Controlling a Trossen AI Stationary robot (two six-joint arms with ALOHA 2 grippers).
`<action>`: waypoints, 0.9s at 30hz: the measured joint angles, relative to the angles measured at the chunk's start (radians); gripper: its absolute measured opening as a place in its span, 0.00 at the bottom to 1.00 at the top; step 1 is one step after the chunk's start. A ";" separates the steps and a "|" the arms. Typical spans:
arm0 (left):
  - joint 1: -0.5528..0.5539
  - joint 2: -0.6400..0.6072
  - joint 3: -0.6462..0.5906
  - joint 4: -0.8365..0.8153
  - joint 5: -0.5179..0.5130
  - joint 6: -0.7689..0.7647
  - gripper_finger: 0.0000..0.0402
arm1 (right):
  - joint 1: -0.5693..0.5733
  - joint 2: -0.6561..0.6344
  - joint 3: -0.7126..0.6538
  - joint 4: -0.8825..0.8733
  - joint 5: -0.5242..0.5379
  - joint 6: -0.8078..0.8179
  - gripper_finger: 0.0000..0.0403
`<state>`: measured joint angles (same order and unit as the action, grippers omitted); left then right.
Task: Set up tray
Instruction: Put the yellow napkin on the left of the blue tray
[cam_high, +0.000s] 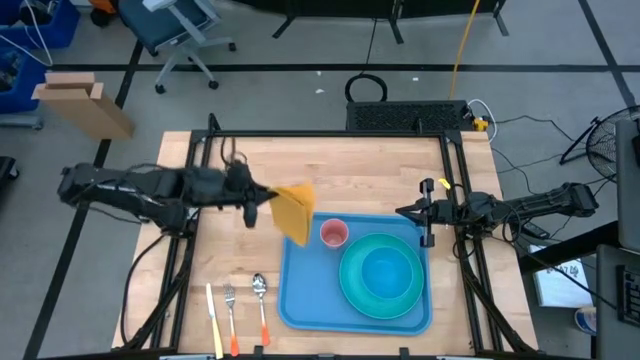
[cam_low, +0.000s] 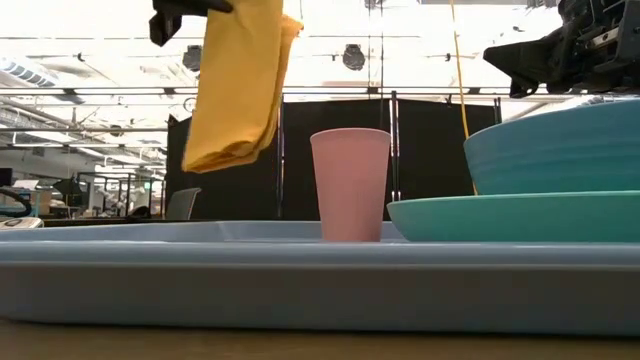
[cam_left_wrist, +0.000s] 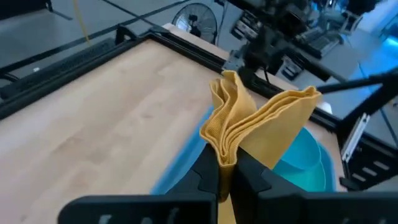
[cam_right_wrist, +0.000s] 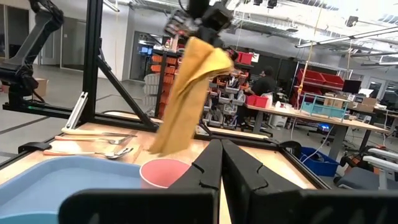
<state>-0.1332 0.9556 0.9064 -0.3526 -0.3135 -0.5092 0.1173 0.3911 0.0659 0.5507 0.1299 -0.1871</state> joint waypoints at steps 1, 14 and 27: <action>-0.047 0.018 0.005 0.004 -0.044 -0.011 0.03 | 0.000 0.000 0.000 0.000 0.000 0.000 0.00; -0.517 0.285 0.157 0.018 -0.364 -0.266 0.03 | 0.000 0.000 0.000 0.007 0.000 0.044 0.00; -0.582 0.569 0.248 0.073 -0.373 -0.572 0.03 | 0.000 0.000 0.000 0.007 -0.003 0.072 0.00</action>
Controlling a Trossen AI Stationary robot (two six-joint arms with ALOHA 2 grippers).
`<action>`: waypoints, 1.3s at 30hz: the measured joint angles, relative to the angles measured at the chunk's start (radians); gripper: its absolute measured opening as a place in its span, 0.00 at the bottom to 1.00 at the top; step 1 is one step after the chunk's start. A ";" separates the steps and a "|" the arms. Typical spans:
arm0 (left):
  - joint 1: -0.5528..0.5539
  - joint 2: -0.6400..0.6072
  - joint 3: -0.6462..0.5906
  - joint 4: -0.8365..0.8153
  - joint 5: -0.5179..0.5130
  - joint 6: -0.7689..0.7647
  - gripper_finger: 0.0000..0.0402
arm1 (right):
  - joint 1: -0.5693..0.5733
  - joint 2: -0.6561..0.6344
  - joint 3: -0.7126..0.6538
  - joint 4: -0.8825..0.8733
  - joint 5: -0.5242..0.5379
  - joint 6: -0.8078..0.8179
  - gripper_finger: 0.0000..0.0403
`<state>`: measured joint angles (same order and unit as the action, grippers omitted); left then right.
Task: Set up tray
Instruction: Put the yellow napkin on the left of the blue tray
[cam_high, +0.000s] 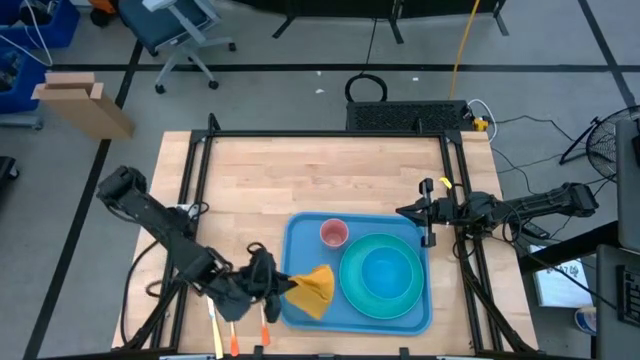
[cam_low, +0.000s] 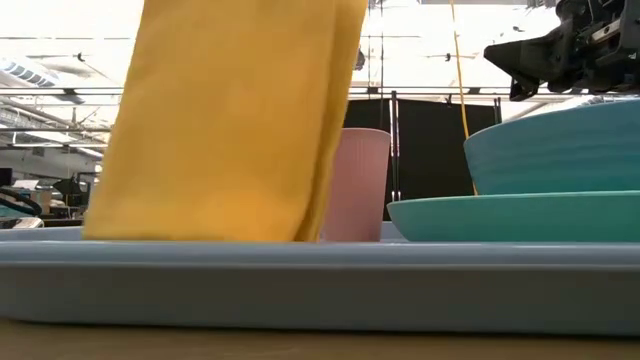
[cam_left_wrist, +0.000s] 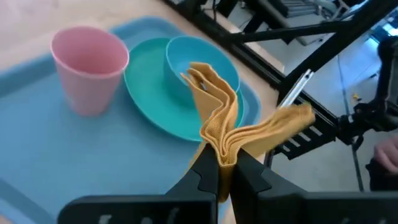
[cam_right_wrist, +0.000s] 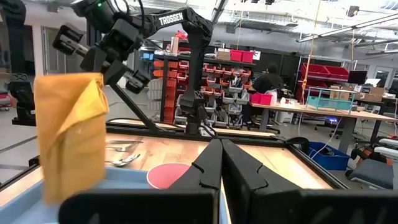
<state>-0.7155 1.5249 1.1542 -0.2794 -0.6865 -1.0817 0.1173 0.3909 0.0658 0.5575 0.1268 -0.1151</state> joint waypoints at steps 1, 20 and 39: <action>0.000 0.007 0.000 -0.002 -0.002 -0.015 0.03 | 0.000 0.000 0.000 0.000 0.000 -0.001 0.00; 0.126 0.011 0.001 -0.388 -0.030 -0.127 0.03 | 0.000 0.000 0.000 0.000 0.000 -0.025 0.00; 0.333 0.010 -0.185 -0.289 0.171 0.221 0.19 | 0.000 0.000 0.000 0.000 0.002 -0.035 0.00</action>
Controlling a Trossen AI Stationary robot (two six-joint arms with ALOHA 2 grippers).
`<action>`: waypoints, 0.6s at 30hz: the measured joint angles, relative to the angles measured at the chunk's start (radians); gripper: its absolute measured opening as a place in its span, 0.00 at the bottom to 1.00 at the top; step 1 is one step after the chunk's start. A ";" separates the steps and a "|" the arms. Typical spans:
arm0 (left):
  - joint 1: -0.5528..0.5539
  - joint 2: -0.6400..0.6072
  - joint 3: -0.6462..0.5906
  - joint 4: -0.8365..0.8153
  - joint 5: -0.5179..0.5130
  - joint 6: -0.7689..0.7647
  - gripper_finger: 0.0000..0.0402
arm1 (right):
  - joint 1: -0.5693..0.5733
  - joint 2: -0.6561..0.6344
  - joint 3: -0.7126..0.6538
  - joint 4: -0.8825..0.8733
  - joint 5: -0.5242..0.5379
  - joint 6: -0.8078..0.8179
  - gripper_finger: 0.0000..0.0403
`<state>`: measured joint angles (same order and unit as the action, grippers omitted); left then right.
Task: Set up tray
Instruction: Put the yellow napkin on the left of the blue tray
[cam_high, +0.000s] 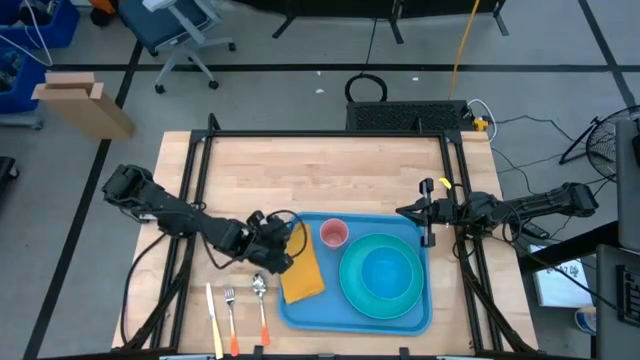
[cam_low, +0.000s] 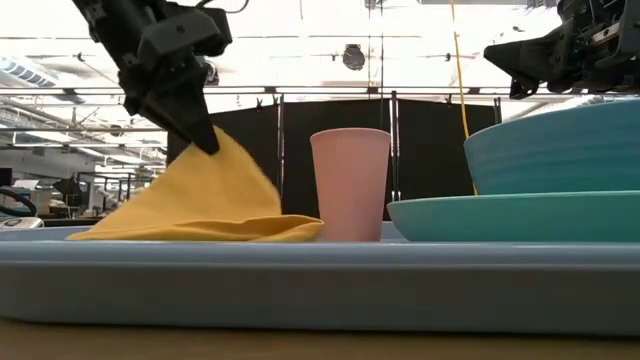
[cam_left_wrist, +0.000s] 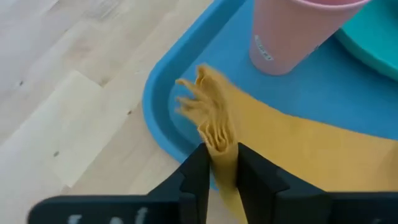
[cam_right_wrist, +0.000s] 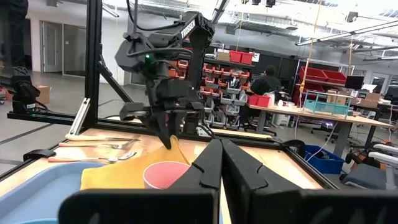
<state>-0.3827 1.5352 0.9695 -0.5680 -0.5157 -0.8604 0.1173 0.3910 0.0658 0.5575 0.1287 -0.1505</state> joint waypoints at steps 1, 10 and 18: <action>0.008 0.000 0.000 -0.003 0.010 0.015 0.21 | 0.000 0.000 0.000 0.000 0.000 0.000 0.00; 0.062 0.000 0.000 -0.015 0.073 0.167 0.41 | 0.000 0.000 0.000 0.000 0.000 0.007 0.00; 0.089 -0.039 0.024 -0.148 0.102 0.198 0.57 | 0.000 0.000 0.000 -0.001 0.001 0.003 0.00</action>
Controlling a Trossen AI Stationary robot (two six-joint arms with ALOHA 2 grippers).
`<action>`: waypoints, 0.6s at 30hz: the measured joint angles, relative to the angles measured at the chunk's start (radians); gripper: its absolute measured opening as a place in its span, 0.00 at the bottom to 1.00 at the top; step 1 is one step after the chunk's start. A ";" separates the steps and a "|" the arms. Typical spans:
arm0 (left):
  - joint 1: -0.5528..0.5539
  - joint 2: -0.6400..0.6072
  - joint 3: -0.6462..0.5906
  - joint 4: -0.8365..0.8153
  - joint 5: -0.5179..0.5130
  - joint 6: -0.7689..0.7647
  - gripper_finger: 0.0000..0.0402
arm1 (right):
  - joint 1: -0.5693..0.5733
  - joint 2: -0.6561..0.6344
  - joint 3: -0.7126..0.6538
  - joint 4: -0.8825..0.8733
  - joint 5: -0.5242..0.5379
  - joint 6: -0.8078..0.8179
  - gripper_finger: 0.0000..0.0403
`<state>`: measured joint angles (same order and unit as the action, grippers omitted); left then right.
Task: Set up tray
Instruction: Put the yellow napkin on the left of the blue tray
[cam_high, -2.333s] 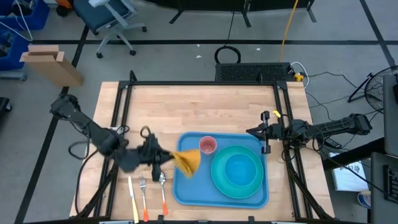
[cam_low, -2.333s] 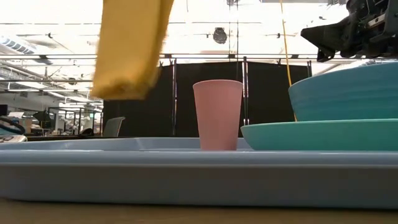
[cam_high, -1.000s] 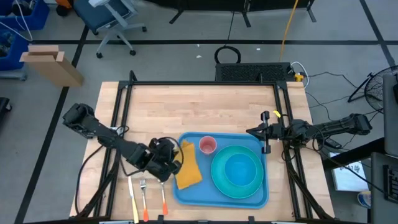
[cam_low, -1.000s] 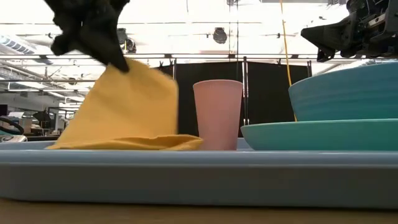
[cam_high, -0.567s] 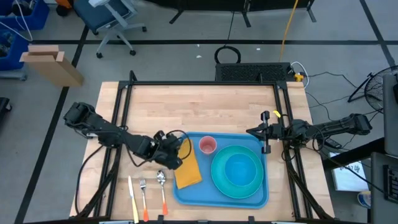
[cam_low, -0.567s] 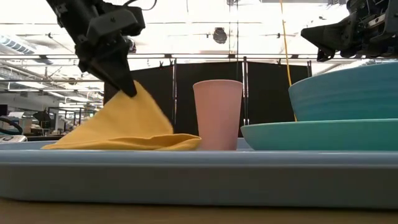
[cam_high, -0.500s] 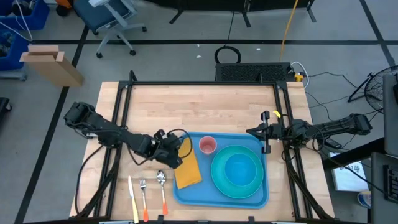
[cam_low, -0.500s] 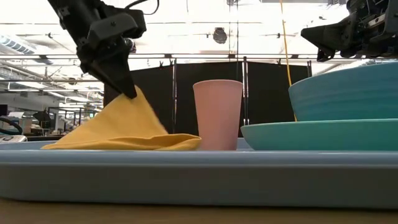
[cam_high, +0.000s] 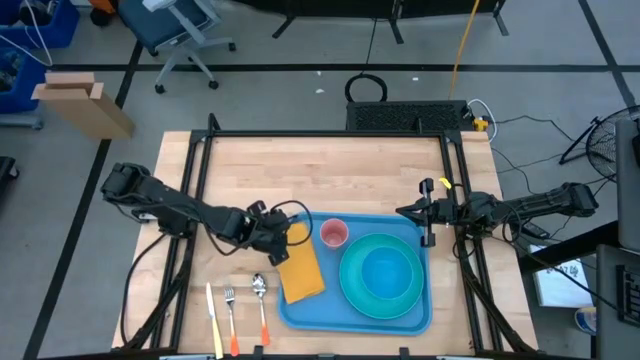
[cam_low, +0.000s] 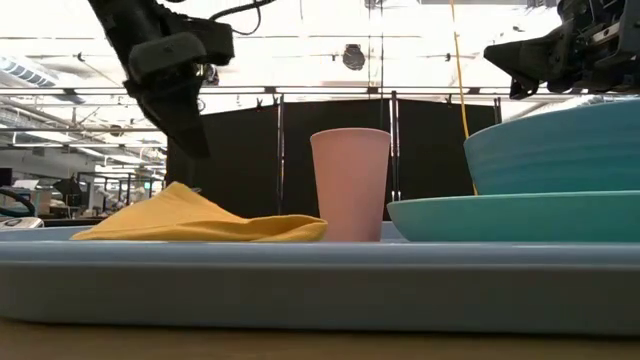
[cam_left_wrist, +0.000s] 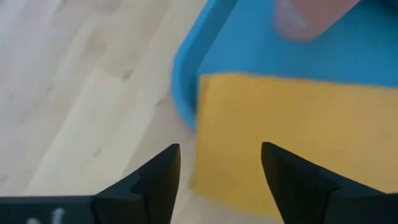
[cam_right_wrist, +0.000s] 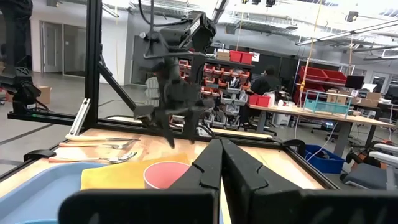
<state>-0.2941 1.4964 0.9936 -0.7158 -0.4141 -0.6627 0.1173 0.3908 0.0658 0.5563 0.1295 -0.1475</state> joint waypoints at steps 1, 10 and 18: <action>0.001 -0.008 0.007 -0.020 0.002 0.003 0.58 | 0.000 0.000 0.000 -0.003 0.000 0.000 0.00; -0.126 0.010 0.032 0.189 0.161 0.071 0.62 | 0.000 0.000 0.000 0.001 0.001 -0.016 0.00; -0.254 0.201 0.093 0.351 0.083 0.082 0.62 | 0.000 0.000 0.000 0.031 0.003 -0.013 0.00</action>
<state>-0.5485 1.6976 1.0868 -0.3644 -0.3314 -0.5811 0.1173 0.3912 0.0658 0.5869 0.1325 -0.1603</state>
